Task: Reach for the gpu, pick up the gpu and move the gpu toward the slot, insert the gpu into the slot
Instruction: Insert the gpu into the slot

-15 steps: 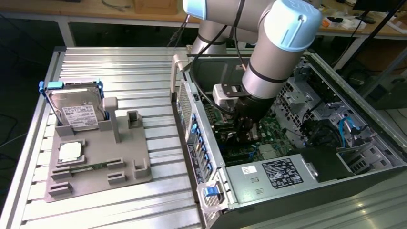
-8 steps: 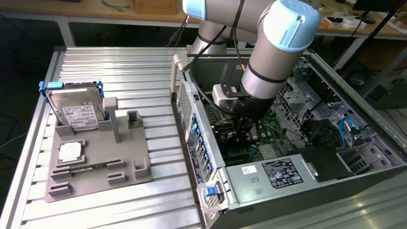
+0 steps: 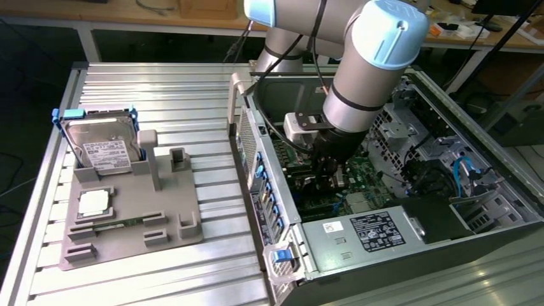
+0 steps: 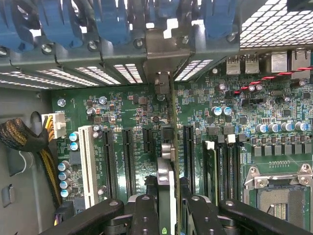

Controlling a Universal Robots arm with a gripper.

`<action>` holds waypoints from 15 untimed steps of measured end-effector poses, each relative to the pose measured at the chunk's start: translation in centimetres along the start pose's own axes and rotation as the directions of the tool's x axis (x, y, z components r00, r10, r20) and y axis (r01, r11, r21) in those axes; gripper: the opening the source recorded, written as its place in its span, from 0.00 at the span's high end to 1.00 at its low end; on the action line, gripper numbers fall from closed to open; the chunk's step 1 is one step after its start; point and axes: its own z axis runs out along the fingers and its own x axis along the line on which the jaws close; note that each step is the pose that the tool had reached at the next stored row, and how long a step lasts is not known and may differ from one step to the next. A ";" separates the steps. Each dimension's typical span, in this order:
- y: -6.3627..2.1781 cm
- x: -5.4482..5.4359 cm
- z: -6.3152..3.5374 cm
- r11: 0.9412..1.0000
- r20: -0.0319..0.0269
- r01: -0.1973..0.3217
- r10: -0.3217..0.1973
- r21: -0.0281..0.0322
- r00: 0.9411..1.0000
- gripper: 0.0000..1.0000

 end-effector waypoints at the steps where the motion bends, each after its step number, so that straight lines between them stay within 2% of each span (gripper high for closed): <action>1: 0.00 0.0 0.00 1.000 0.000 0.000 0.000 0.000 1.000 0.73; 6: 0.00 0.0 0.00 1.000 0.000 0.000 0.000 0.000 1.000 0.72; 8: -0.01 0.0 -0.21 1.000 -0.002 0.000 0.000 -0.001 1.000 0.72; 12: 0.00 0.0 -0.82 1.000 0.003 0.000 0.000 0.002 1.000 0.72; 14: 0.02 0.0 -1.27 1.000 0.000 0.000 0.000 0.000 1.000 0.72; 15: 0.01 0.0 -1.31 1.000 0.000 0.000 0.000 0.001 1.000 0.72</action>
